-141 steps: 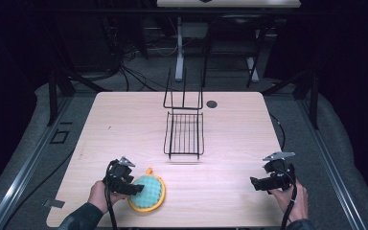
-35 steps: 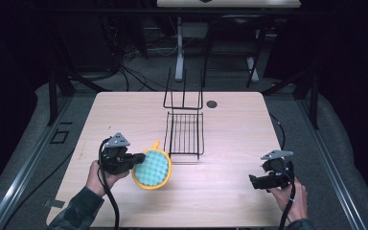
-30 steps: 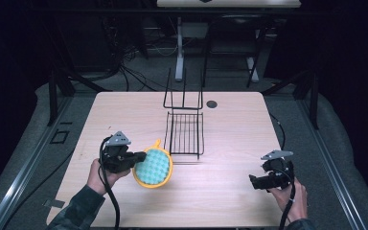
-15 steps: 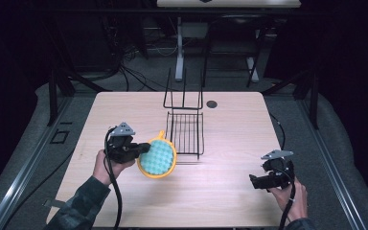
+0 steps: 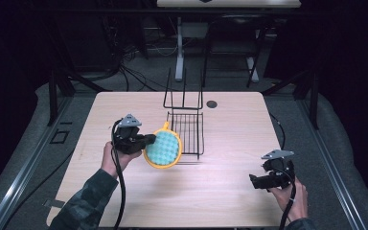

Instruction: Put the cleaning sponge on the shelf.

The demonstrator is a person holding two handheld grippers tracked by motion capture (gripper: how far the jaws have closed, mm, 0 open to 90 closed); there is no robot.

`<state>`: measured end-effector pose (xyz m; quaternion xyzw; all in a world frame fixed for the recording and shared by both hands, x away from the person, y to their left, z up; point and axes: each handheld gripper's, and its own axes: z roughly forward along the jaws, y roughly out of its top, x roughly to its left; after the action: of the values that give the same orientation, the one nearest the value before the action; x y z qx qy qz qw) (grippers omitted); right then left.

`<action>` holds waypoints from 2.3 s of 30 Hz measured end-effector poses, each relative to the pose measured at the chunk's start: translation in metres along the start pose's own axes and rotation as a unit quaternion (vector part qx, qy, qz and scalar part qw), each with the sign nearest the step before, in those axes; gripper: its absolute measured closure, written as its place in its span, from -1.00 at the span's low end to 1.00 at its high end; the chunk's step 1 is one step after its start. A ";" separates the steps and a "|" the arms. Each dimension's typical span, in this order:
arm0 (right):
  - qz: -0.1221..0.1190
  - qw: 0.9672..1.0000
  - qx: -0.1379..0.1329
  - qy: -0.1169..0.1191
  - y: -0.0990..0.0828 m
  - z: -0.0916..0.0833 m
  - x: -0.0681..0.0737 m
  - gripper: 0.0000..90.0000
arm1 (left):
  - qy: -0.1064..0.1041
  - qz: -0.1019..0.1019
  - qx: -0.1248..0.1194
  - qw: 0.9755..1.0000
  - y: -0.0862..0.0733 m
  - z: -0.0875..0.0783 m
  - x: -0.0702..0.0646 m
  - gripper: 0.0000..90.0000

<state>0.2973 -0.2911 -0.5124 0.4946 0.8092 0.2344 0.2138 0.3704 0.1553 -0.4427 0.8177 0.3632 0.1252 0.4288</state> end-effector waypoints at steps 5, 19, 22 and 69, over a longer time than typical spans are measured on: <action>0.000 1.000 0.001 0.003 -0.001 0.002 0.001 -0.88 | -0.002 -0.007 -0.006 1.000 0.002 0.009 0.000 0.96; 0.000 1.000 0.002 0.002 0.000 0.002 0.000 -0.87 | 0.010 -0.028 -0.023 0.999 0.011 0.027 0.009 0.96; -0.001 1.000 0.002 0.002 0.000 0.002 0.000 -0.87 | 0.012 -0.038 -0.022 0.999 0.011 0.034 0.013 0.96; -0.007 1.000 0.008 0.007 -0.001 0.004 0.003 -0.87 | 0.050 -0.092 -0.008 0.994 0.011 0.114 0.020 0.95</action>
<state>0.2979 -0.2882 -0.5162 0.4886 0.8160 0.2304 0.2058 0.4487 0.0962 -0.5044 0.7702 0.4568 0.1290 0.4260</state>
